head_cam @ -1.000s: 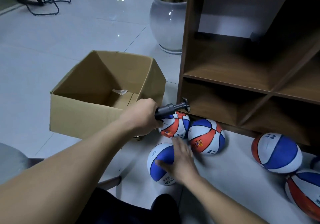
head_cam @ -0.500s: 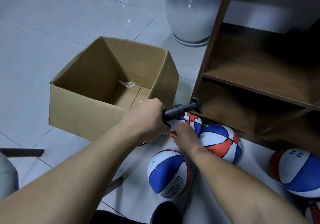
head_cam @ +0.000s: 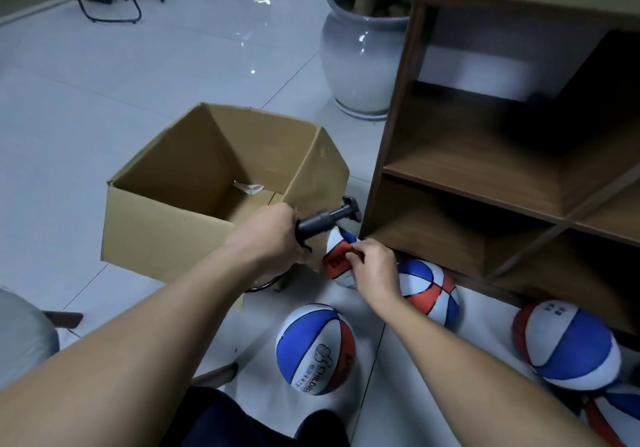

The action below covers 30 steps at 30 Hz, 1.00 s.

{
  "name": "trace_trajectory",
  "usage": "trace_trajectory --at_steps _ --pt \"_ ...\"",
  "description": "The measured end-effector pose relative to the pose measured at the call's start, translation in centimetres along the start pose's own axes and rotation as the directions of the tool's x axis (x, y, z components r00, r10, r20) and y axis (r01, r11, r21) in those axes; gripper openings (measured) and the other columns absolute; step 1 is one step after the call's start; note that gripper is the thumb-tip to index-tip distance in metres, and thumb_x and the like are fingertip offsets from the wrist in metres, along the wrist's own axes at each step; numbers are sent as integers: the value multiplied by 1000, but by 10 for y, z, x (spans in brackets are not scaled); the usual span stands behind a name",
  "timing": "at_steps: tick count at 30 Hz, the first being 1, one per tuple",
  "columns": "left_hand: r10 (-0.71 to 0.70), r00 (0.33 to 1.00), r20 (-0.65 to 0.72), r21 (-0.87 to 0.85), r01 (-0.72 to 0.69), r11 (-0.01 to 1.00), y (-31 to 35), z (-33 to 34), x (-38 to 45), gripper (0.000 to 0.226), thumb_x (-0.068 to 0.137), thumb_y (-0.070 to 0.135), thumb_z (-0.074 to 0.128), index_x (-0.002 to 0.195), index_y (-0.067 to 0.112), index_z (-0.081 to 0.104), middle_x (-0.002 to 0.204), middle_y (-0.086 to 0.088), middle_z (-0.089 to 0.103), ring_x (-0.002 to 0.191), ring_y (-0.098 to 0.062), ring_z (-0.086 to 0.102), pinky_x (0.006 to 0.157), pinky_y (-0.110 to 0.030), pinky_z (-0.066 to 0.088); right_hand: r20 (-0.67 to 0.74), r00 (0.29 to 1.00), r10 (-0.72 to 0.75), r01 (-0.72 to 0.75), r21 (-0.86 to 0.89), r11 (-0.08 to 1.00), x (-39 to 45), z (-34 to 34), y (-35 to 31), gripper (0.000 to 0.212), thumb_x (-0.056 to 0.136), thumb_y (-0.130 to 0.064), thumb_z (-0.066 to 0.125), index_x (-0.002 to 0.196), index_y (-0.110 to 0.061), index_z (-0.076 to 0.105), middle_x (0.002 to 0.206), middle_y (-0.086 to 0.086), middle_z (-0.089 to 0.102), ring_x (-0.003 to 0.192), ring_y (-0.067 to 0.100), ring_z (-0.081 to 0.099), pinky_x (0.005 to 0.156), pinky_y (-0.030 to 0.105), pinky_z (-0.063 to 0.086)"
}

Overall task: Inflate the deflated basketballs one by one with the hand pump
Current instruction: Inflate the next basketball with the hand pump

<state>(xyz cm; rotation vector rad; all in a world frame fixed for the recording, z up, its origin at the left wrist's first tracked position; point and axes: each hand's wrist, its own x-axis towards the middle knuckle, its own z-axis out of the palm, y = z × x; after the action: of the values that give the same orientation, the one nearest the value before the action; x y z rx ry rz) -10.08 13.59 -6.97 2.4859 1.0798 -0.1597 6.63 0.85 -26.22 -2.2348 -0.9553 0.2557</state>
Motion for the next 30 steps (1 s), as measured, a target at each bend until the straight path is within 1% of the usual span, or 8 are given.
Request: trace_trajectory --at_steps 5,8,10,15,19,22,26,30 --pt "5 1000 -16 2 -5 1000 15 -6 -14 31 77 35 91 85 19 66 77 -5 69 69 -24 68 60 -37 53 -123 980 159 -136 180 974 -28 -56 -7 17 100 -19 74 115 -13 80 106 -2 74 97 15 67 83 26 49" --pt "13 1000 -20 -3 -13 1000 30 -11 -23 31 78 37 90 82 19 64 75 -5 68 68 -25 67 56 -33 47 -160 964 211 -168 244 955 -45 -90 -8 9 102 -25 70 105 -21 78 98 -8 74 92 11 68 79 30 54" --pt "47 998 -43 2 -47 999 42 -11 -29 32 78 40 88 80 18 65 72 -5 68 66 -25 67 55 -33 45 -144 957 250 -197 308 931 -58 -113 -8 9 102 -23 69 95 -25 73 93 -12 73 89 8 68 76 28 52" --pt "116 991 -67 -26 -118 993 70 -16 -46 36 80 47 86 80 18 65 68 -2 65 60 -25 63 50 -31 38 -145 954 261 -204 324 924 -100 -162 -3 10 104 -19 62 98 -26 66 97 -13 70 96 9 66 84 33 55" --pt "160 987 -9 -239 -157 958 92 -16 -63 27 84 39 88 86 18 72 65 -1 68 49 -16 61 51 -31 52 -90 976 198 -154 356 922 -142 -195 1 13 108 -20 55 103 -29 63 101 -13 69 99 4 66 79 20 51" --pt "215 977 9 -334 -200 921 104 -14 -70 21 85 33 89 84 17 76 56 6 62 44 -8 54 51 -25 47 -89 971 221 -164 421 892 -174 -218 9 18 108 -14 53 103 -27 64 96 -13 70 95 4 66 78 20 52" --pt "320 941 109 -250 -286 925 119 0 -73 23 83 37 92 83 19 77 58 10 62 50 -5 54 55 -21 44 -7 940 340 -296 475 828 -214 -236 33 23 111 -14 49 107 -31 64 100 -13 72 98 7 69 82 29 57" --pt "427 878 219 -179 -394 902 147 16 -76 26 81 41 92 85 22 76 70 -3 70 61 -13 60 64 -29 49 -38 929 369 -318 429 845 -239 -246 41 25 105 -10 44 101 -30 57 101 -5 65 95 10 62 80 31 55"
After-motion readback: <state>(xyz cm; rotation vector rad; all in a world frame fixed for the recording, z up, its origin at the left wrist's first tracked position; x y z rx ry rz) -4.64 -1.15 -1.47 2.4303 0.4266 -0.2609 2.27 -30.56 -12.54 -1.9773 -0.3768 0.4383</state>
